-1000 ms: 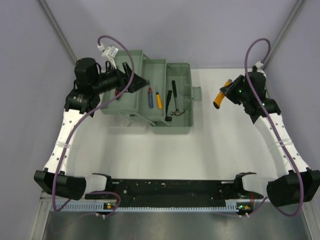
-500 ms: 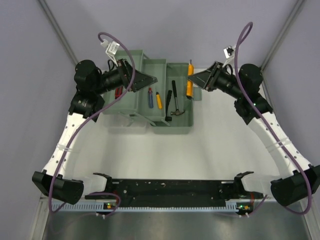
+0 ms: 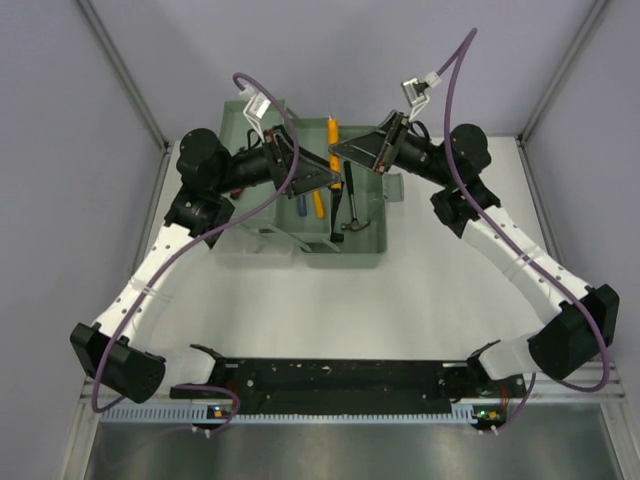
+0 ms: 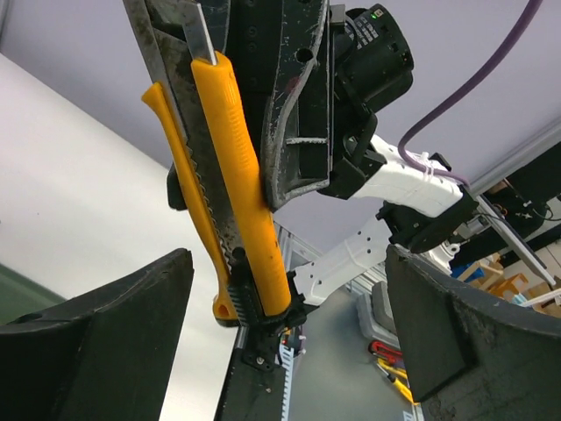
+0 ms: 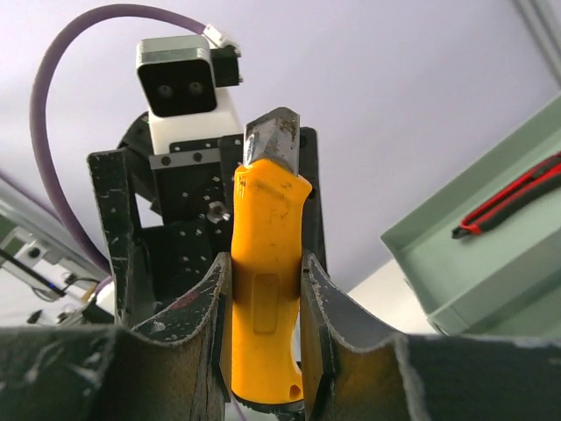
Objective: Pack the tool kit
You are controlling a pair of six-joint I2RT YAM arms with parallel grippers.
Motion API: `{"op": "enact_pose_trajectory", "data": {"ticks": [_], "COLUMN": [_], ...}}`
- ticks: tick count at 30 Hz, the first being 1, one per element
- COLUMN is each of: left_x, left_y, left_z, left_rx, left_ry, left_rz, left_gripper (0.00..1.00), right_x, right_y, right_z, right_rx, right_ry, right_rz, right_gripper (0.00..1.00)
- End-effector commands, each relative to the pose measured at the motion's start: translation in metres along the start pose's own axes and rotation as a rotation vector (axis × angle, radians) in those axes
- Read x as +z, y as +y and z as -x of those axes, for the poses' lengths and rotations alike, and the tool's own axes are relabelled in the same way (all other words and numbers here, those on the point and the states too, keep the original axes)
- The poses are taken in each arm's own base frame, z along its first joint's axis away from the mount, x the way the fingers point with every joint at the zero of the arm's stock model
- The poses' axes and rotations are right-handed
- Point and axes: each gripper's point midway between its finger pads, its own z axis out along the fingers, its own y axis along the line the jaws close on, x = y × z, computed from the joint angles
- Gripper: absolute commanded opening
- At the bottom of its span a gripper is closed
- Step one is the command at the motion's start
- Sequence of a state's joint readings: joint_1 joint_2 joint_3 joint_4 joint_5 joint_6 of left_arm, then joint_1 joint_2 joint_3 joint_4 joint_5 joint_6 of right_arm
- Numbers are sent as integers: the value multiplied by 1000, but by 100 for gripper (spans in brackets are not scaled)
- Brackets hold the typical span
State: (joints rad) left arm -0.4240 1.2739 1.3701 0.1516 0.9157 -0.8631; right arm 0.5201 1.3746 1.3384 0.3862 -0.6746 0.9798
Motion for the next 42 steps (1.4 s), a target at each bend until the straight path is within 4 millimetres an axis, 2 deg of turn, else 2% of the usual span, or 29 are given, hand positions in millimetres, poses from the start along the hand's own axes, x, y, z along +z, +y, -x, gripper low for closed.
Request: {"op": "enact_pose_trajectory", "data": {"ticks": [1, 4, 5, 9, 12, 13, 14, 15, 16, 18, 20, 24, 27, 32, 36, 42], "left_x": [4, 6, 6, 6, 6, 6, 4, 1, -2, -17, -40, -90, -123, -144, -143, -157], "left_y": [-11, -4, -3, 3, 11, 15, 20, 31, 39, 71, 100, 144, 172, 216, 244, 278], "left_z": [0, -5, -6, -7, -5, -4, -2, -2, 0, 3, 2, 16, 22, 21, 5, -11], "left_rx": [41, 27, 24, 28, 40, 49, 66, 73, 103, 139, 165, 212, 195, 137, 117, 57], "left_ry": [7, 17, 21, 21, 15, 13, 10, 15, 17, 15, 46, 65, 77, 150, 294, 361], "left_rz": [-76, -69, -67, -45, 8, 33, 72, 133, 194, 393, 586, 885, 1024, 1126, 1124, 1232], "left_gripper": [94, 90, 84, 50, 19, 9, 2, 0, 0, 0, 0, 0, 0, 0, 0, 0], "right_x": [9, 13, 14, 15, 17, 18, 18, 17, 15, 9, -4, -36, -54, -75, -87, -101], "right_y": [59, 61, 62, 56, 44, 36, 20, 11, -3, -28, -53, -91, -106, -126, -136, -140], "right_z": [23, 22, 21, 18, 17, 16, 13, 13, 11, 11, 13, 13, 3, -16, -25, -34], "right_rx": [-40, -11, -5, 7, 9, 10, 24, 8, 8, -17, -37, -12, 4, 45, 81, 112], "right_ry": [-53, -45, -41, -33, -32, -36, -35, -41, -46, -64, -91, -144, -125, -88, -70, -63], "right_rz": [200, 235, 241, 232, 177, 132, 57, 6, -65, -199, -334, -529, -602, -687, -729, -763], "right_gripper": [0, 0, 0, 0, 2, 11, 21, 35, 53, 81, 98, 99, 99, 99, 98, 98]}}
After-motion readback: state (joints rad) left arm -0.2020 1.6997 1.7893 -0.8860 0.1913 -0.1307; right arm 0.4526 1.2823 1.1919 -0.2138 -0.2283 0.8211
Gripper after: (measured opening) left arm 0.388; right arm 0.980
